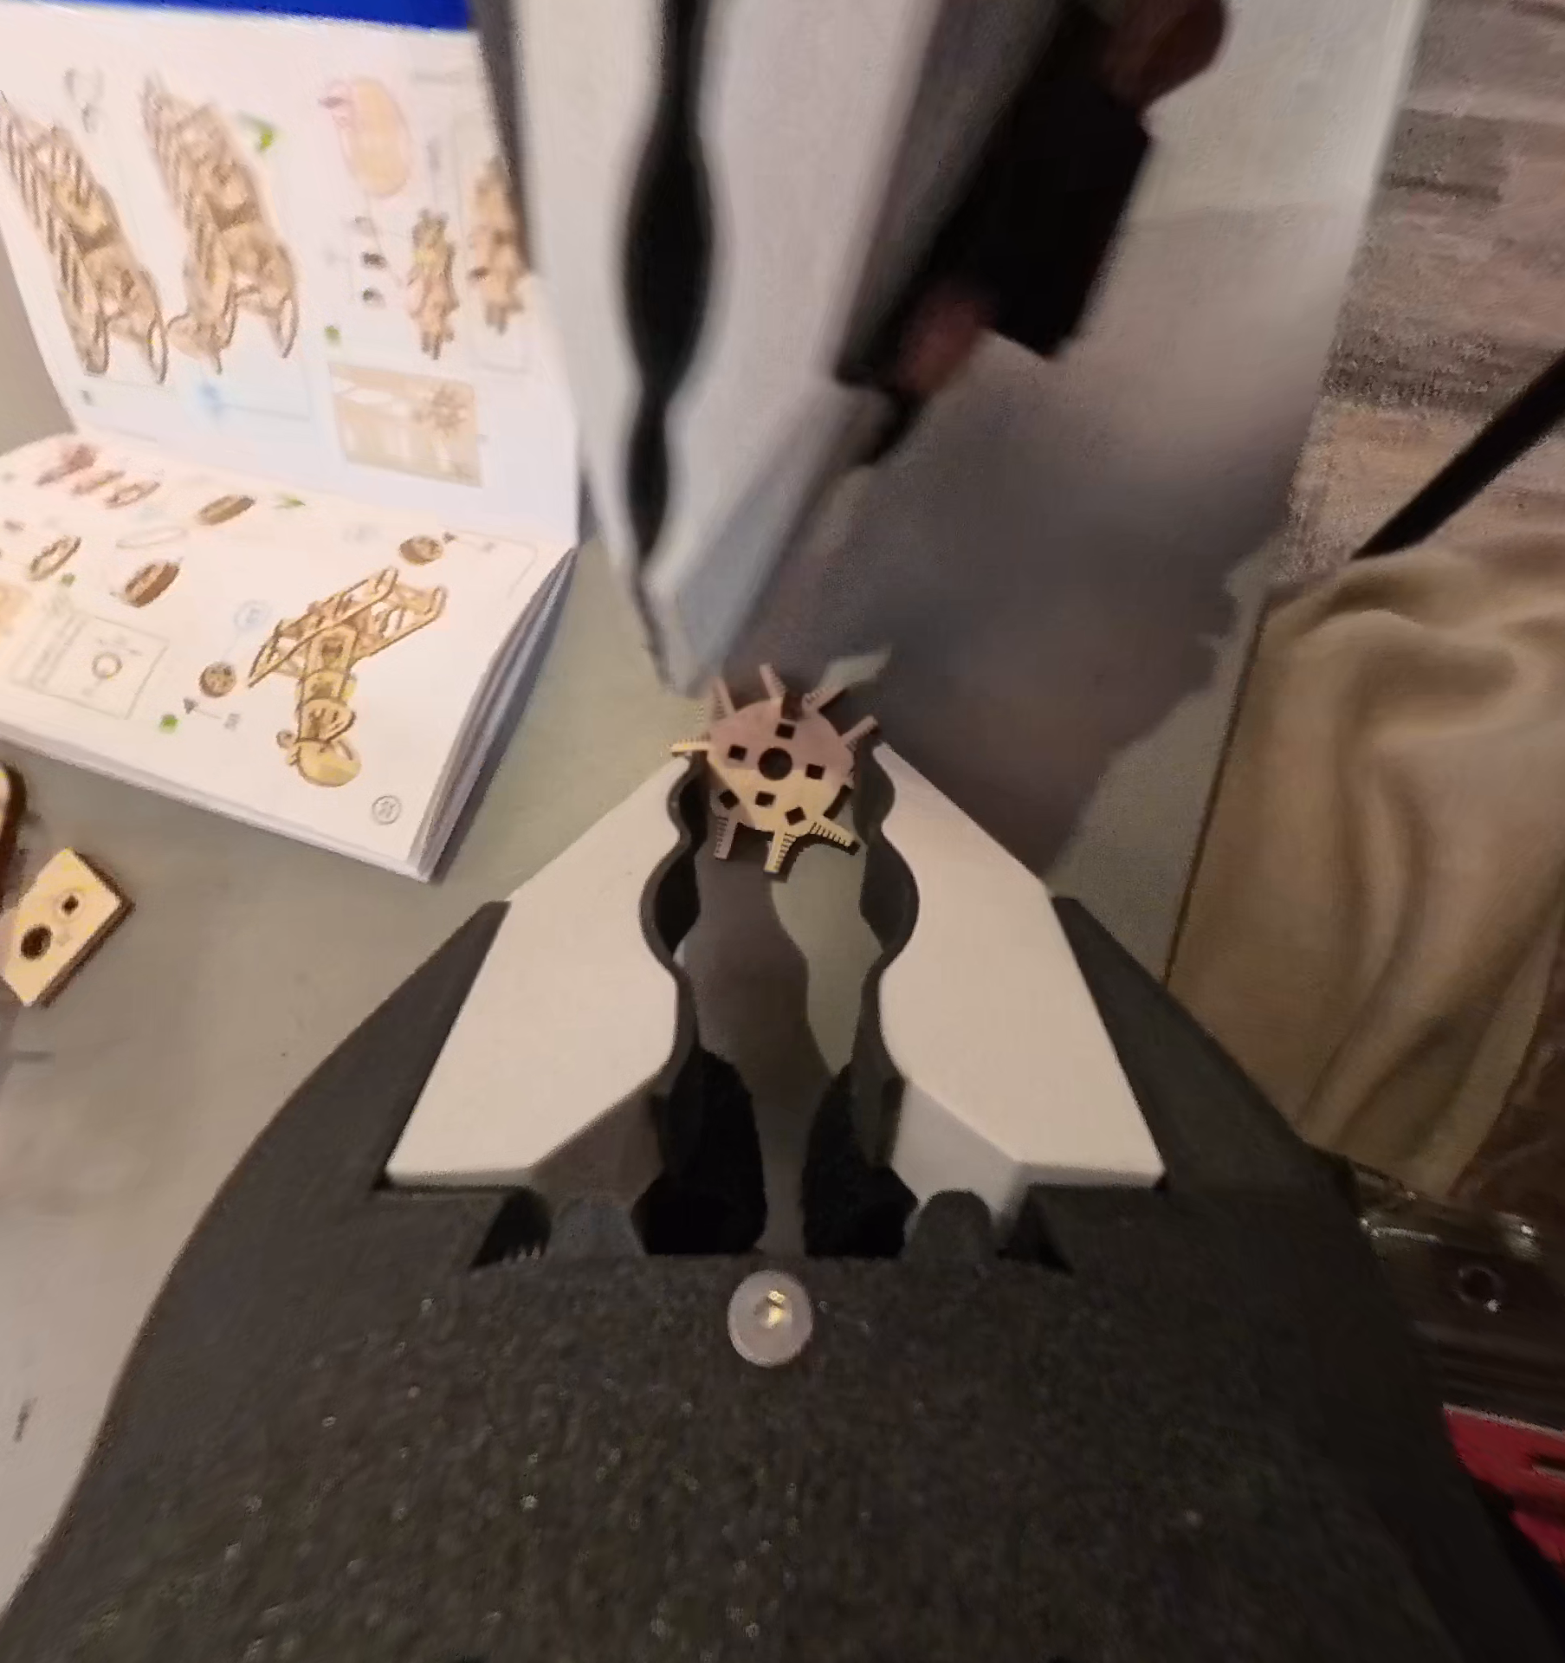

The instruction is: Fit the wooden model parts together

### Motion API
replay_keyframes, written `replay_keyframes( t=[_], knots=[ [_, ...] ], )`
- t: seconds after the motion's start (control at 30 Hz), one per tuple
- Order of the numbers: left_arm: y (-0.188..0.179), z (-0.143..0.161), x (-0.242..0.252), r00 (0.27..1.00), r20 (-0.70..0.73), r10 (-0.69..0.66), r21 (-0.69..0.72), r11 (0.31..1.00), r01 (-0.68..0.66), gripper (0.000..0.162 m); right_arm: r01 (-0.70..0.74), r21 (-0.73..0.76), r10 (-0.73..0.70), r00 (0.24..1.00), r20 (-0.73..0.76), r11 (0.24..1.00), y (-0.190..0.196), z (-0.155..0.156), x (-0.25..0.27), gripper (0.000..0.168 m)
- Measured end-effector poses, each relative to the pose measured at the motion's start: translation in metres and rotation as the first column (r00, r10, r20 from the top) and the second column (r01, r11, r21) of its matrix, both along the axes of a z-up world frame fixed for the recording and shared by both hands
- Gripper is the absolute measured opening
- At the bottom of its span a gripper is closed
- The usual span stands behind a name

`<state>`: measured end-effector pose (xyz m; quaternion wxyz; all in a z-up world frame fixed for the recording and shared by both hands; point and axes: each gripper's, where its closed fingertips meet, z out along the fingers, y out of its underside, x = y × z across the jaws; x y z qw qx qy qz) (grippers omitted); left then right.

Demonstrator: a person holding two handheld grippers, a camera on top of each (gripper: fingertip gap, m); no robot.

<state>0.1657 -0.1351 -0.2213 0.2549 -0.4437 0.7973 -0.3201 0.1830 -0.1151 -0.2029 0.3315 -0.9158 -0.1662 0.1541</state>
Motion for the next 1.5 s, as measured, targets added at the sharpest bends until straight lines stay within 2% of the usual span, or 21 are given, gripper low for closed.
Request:
replay_keyframes(
  t=[0.03, 0.1, 0.17, 0.27, 0.37, 0.5, 0.6, 0.83, 0.93, 1.0, 1.07, 1.13, 1.17, 1.23, 1.27, 1.37, 1.5],
  knots=[
    [-0.002, 0.001, -0.001, 1.0, 0.019, -0.013, 0.027, 1.0, 0.012, 0.03, 0.057, 0.013, -0.056, 0.997, -0.049, 0.998, -0.001, 0.006, 0.002, 0.0],
    [-0.002, 0.003, -0.001, 0.998, 0.065, -0.02, 0.086, 0.996, 0.014, 0.03, 0.139, -0.025, -0.141, 0.983, -0.116, 0.99, -0.01, 0.003, 0.005, 0.017],
    [0.001, 0.008, 0.0, 0.991, 0.129, -0.028, 0.15, 0.989, 0.008, 0.03, 0.208, -0.013, -0.206, 0.957, -0.202, 0.978, -0.021, 0.004, -0.001, 0.024],
    [0.004, 0.034, 0.002, 0.944, 0.322, -0.075, 0.223, 0.975, 0.001, 0.03, 0.316, 0.048, -0.27, 0.872, -0.408, 0.948, -0.022, 0.021, -0.017, 0.035],
    [0.007, 0.061, -0.003, 0.865, 0.489, -0.115, 0.291, 0.956, -0.037, 0.029, 0.368, 0.116, -0.247, 0.794, -0.556, 0.923, -0.02, 0.042, -0.03, 0.03],
    [0.001, 0.091, -0.016, 0.781, 0.588, -0.21, 0.384, 0.922, -0.041, 0.03, 0.388, 0.249, -0.188, 0.797, -0.575, 0.887, -0.02, 0.072, -0.041, 0.023],
    [-0.006, 0.109, -0.024, 0.761, 0.609, -0.223, 0.399, 0.915, -0.051, 0.03, 0.378, 0.332, -0.158, 0.831, -0.534, 0.865, -0.025, 0.09, -0.049, 0.014],
    [-0.033, 0.14, -0.042, 0.682, 0.66, -0.317, 0.5, 0.862, -0.083, 0.03, 0.333, 0.422, -0.083, 0.857, -0.509, 0.843, -0.051, 0.119, -0.068, 0.012],
    [-0.042, 0.143, -0.048, 0.693, 0.639, -0.333, 0.502, 0.864, -0.047, 0.031, 0.315, 0.437, -0.084, 0.878, -0.471, 0.842, -0.06, 0.123, -0.072, 0.012],
    [-0.047, 0.145, -0.056, 0.722, 0.61, -0.327, 0.46, 0.888, 0.013, 0.036, 0.305, 0.448, -0.109, 0.905, -0.411, 0.84, -0.064, 0.123, -0.069, 0.012],
    [-0.044, 0.148, -0.066, 0.757, 0.579, -0.301, 0.387, 0.919, 0.069, 0.041, 0.228, 0.457, -0.102, 0.953, -0.284, 0.86, -0.069, 0.12, -0.074, 0.012],
    [-0.045, 0.149, -0.074, 0.825, 0.511, -0.241, 0.19, 0.968, 0.165, 0.041, 0.095, 0.469, -0.043, 0.992, -0.119, 0.878, -0.075, 0.117, -0.09, 0.012],
    [-0.049, 0.146, -0.079, 0.872, 0.433, -0.231, 0.062, 0.972, 0.227, 0.041, 0.039, 0.476, -0.009, 0.998, -0.065, 0.878, -0.077, 0.118, -0.1, 0.012],
    [-0.059, 0.138, -0.092, 0.915, 0.304, -0.266, -0.136, 0.938, 0.318, 0.041, -0.034, 0.471, 0.036, 0.999, 0.005, 0.881, -0.083, 0.118, -0.116, 0.01],
    [-0.062, 0.138, -0.097, 0.915, 0.291, -0.279, -0.173, 0.926, 0.337, 0.036, -0.061, 0.468, 0.055, 0.998, 0.027, 0.881, -0.086, 0.118, -0.122, 0.011],
    [-0.073, 0.139, -0.113, 0.88, 0.338, -0.334, -0.151, 0.903, 0.402, 0.005, -0.116, 0.48, 0.072, 0.991, 0.109, 0.87, -0.092, 0.118, -0.134, 0.012],
    [-0.081, 0.135, -0.123, 0.855, 0.378, -0.357, -0.068, 0.91, 0.41, 0.001, -0.167, 0.454, 0.098, 0.98, 0.172, 0.875, -0.098, 0.111, -0.142, 0.012]
  ],
)
